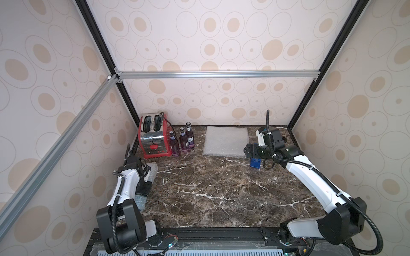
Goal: Wrap wine bottles in bubble wrap
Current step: Place the bubble wrap at the center of the board.
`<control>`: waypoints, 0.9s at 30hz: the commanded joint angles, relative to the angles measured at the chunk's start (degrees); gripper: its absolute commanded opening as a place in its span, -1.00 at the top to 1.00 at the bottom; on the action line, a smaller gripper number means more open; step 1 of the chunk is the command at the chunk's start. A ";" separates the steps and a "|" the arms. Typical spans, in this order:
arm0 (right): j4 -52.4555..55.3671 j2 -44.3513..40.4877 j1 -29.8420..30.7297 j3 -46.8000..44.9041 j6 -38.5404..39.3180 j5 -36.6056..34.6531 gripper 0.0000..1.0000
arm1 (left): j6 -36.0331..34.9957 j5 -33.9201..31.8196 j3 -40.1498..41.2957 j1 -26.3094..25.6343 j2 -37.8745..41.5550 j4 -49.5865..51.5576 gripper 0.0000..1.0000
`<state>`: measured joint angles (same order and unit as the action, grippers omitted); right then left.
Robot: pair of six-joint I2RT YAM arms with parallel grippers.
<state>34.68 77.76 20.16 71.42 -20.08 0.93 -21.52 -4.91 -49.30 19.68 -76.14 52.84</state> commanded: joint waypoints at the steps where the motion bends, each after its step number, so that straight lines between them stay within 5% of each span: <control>1: 0.07 0.46 0.10 1.42 -0.39 1.65 -0.85 | 2.34 0.32 -1.05 2.69 -3.75 -5.11 0.88; 10: 1.43 0.97 0.35 1.75 -1.11 0.94 -0.80 | 3.17 2.54 -1.00 4.84 -11.69 -6.58 0.37; 21: 4.69 4.90 0.39 4.94 -1.64 -1.15 -0.75 | 1.13 2.32 -0.62 4.93 -8.67 -6.13 -0.99; 27: 6.10 7.80 0.37 7.27 -1.40 -2.42 -0.73 | 1.52 2.43 -3.50 4.93 -4.63 -3.46 -0.99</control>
<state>38.63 84.25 20.25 76.64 -21.63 -0.16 -19.31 -2.96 -50.02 24.49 -83.72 46.41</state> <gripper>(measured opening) 0.865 0.994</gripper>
